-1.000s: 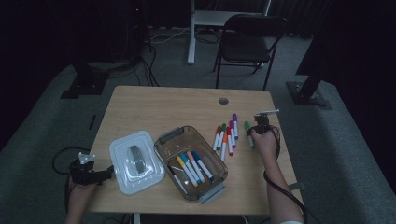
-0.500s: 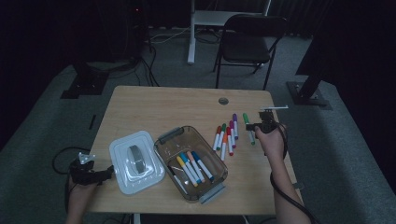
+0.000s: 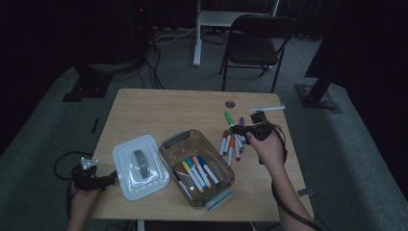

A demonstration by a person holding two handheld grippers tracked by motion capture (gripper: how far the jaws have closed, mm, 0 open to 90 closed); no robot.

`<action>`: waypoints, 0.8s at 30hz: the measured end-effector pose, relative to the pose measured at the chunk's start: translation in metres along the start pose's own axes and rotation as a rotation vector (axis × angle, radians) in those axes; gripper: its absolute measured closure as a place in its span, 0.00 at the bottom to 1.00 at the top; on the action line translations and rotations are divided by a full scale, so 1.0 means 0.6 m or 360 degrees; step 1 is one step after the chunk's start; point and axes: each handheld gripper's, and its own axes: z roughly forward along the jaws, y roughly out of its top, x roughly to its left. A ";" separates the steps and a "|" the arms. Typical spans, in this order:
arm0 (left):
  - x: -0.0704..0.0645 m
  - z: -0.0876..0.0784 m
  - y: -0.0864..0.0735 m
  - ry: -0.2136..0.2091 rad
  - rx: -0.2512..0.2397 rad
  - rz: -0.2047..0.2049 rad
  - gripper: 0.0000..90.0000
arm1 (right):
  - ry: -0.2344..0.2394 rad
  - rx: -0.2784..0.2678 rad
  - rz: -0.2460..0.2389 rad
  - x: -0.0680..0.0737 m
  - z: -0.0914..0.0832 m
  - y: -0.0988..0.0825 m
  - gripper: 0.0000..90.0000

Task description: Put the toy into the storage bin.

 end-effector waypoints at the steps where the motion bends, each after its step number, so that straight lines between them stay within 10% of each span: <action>1: 0.000 0.000 0.000 0.0000 -0.0002 -0.0001 0.01 | 0.0021 0.0005 -0.0019 0.012 0.001 0.001 0.85; 10: 0.000 0.000 0.000 0.0001 -0.0001 0.0002 0.01 | 0.0190 0.0179 -0.0204 0.108 0.048 -0.019 0.85; 24: 0.000 0.000 0.000 0.0001 -0.0001 0.0001 0.01 | 0.0268 0.0533 -0.0318 0.176 0.156 -0.060 0.85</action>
